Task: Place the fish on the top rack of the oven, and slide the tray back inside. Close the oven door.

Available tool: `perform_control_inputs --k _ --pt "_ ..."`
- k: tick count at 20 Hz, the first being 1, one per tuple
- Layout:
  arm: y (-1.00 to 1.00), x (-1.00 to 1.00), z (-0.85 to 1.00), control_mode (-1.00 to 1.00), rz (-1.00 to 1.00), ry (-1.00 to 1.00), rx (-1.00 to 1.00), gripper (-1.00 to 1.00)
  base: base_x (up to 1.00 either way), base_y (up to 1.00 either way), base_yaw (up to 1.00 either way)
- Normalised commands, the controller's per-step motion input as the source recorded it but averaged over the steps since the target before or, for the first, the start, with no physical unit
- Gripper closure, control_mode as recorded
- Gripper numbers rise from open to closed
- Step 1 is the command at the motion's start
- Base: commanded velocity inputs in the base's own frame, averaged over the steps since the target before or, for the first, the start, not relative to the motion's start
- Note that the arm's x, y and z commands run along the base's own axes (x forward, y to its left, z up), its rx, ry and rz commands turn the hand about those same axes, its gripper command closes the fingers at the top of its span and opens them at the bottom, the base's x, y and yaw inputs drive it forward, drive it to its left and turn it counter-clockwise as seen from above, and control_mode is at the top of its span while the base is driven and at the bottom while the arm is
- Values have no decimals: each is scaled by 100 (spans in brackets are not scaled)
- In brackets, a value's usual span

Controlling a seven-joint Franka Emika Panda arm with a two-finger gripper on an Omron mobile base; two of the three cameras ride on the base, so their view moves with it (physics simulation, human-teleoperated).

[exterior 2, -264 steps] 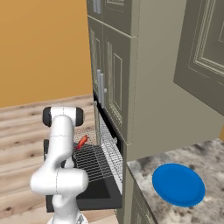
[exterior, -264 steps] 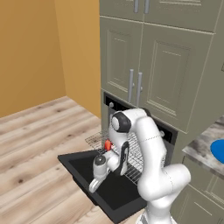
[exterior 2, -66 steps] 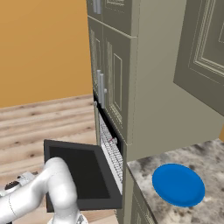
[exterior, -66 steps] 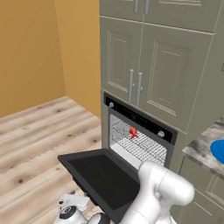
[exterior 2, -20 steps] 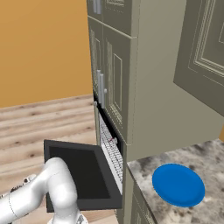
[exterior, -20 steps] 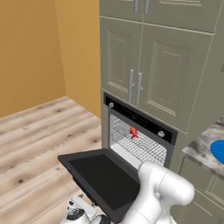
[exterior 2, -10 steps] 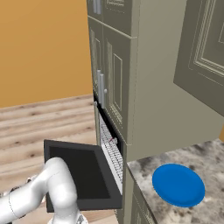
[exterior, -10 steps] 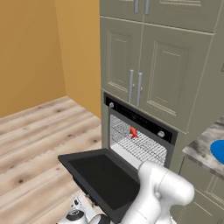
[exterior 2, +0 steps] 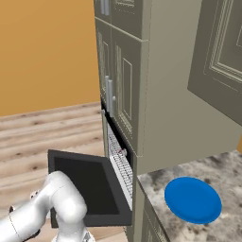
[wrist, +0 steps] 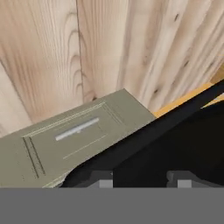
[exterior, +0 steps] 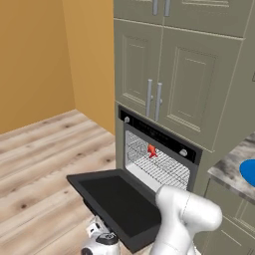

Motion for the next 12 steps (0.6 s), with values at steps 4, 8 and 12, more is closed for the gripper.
perform_control_inputs --k 4,8,12 --pt "-100 0 21 -100 -32 -20 0 -100 0 0 0" --pt "-100 5 45 -100 -33 -19 0 -100 0 0 0" --pt "-100 13 57 -100 -33 -19 0 -100 0 0 0"
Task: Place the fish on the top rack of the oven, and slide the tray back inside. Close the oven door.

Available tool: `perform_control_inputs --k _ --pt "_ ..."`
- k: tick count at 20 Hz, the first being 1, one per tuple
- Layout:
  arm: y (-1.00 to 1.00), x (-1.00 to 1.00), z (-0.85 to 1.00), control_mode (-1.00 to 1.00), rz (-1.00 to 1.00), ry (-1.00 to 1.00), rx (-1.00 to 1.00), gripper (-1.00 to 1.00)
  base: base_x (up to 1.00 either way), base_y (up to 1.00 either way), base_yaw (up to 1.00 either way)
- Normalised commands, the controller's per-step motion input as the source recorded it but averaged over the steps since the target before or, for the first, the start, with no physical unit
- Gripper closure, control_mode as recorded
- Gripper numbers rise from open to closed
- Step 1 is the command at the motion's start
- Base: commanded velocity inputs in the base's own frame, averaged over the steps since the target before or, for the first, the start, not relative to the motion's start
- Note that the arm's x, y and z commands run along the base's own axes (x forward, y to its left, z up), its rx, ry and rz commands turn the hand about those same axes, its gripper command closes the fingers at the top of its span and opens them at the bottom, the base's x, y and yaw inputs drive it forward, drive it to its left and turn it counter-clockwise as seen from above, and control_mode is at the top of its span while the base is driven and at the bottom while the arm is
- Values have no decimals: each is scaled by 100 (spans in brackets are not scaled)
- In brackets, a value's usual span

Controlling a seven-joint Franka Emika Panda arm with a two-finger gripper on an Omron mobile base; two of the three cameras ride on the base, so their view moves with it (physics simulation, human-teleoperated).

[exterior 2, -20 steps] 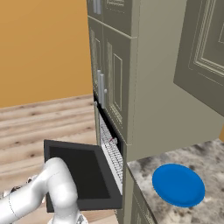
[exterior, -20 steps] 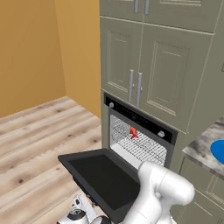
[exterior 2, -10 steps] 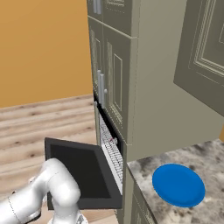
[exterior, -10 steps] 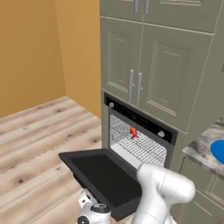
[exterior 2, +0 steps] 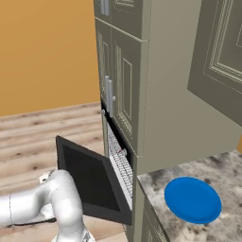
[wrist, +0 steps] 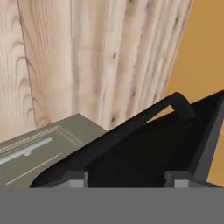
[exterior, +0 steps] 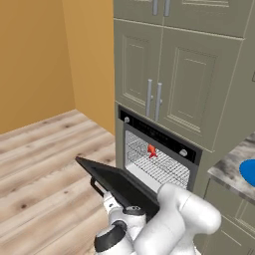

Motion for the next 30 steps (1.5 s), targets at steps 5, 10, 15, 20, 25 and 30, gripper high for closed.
perform_control_inputs --k 5,10,15,20,25,30 --pt "-99 8 64 -100 -34 -19 0 -100 0 0 0" --pt "-100 1 56 -100 -34 -15 0 -100 0 0 0" --pt "-100 3 49 -100 -34 -13 0 -100 0 0 0" --pt "-100 19 29 -100 -35 -5 0 -100 0 0 0" --pt "-100 29 19 -100 -34 -3 -3 -100 0 0 0" --pt "-100 36 23 -100 -33 -6 -6 -100 0 0 0"
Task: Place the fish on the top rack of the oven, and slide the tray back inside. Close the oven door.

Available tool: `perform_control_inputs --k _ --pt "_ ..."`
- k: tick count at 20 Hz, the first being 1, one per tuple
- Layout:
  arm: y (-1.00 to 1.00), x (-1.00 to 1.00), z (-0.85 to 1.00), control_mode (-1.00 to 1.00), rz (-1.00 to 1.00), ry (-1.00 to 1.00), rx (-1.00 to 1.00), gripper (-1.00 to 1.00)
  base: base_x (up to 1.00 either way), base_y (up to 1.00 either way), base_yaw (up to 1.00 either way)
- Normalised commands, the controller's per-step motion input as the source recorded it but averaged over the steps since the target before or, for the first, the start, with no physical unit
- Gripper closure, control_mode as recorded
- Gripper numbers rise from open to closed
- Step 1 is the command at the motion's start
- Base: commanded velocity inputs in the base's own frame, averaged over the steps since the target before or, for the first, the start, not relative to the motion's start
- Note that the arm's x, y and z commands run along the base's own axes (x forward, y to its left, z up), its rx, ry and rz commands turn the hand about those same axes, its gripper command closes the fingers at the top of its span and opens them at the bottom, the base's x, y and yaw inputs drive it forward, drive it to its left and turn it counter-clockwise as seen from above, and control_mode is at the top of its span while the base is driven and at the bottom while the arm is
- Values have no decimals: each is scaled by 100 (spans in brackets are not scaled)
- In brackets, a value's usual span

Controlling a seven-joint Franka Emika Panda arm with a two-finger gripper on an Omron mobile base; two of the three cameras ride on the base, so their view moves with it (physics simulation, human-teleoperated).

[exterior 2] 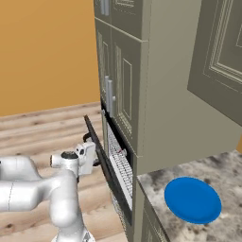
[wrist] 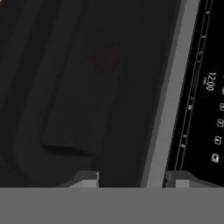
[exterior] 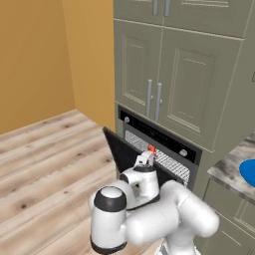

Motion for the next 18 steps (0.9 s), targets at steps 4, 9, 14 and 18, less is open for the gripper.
perform_control_inputs --k 4,9,14,18 --pt "-100 42 21 -100 -31 -10 -5 -100 0 0 0" --pt "-100 47 11 -100 -27 -14 -5 -100 0 0 0" --pt "-100 57 0 -100 -25 -12 -4 -100 0 0 0" --pt "-100 55 0 -100 -26 -12 -3 -100 0 0 0"
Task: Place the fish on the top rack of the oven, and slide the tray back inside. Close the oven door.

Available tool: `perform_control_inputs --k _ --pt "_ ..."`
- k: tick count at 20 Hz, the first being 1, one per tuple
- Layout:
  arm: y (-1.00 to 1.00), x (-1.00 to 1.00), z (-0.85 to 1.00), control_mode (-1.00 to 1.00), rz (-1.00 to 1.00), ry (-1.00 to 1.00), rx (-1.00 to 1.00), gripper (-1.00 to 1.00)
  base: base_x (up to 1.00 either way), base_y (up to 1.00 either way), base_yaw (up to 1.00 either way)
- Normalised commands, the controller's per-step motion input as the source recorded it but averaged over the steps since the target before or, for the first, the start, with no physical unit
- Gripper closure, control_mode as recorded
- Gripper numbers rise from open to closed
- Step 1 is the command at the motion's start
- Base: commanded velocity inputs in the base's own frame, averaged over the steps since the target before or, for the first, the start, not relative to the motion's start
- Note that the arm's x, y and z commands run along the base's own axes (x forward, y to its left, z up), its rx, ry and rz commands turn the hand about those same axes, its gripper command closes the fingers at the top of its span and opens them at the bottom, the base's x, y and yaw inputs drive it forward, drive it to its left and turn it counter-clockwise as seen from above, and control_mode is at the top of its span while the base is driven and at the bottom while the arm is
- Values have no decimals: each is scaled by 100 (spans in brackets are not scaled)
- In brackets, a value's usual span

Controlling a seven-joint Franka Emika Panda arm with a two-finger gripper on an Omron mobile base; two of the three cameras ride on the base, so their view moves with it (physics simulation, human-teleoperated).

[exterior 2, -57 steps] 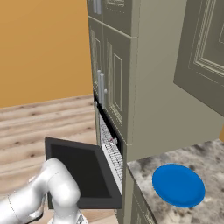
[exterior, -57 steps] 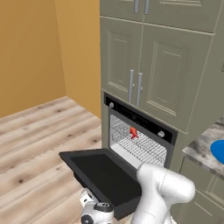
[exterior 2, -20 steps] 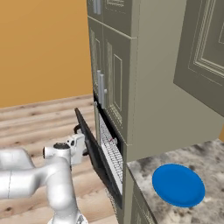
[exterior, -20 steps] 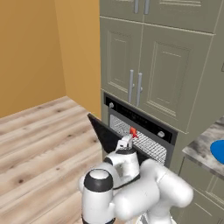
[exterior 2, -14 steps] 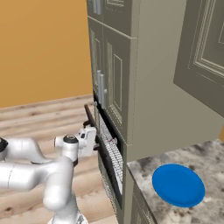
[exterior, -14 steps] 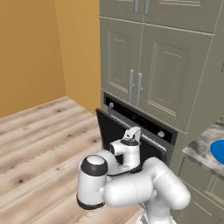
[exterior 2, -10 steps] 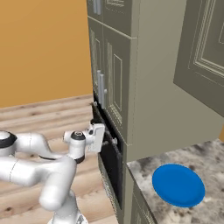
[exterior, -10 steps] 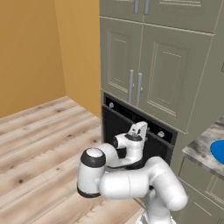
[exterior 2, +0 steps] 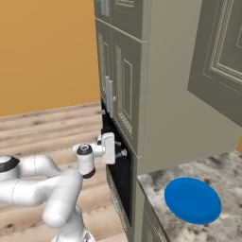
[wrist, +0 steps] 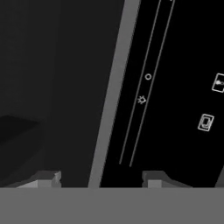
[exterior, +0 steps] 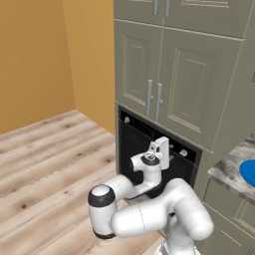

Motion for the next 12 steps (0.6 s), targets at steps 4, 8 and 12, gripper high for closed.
perform_control_inputs --k 4,8,12 --pt "-100 43 0 -100 -27 -14 0 -100 0 0 0" --pt "-100 44 -8 -100 -27 -18 0 -100 0 0 0" --pt "-100 45 -11 -100 -25 -20 1 -100 0 0 0"
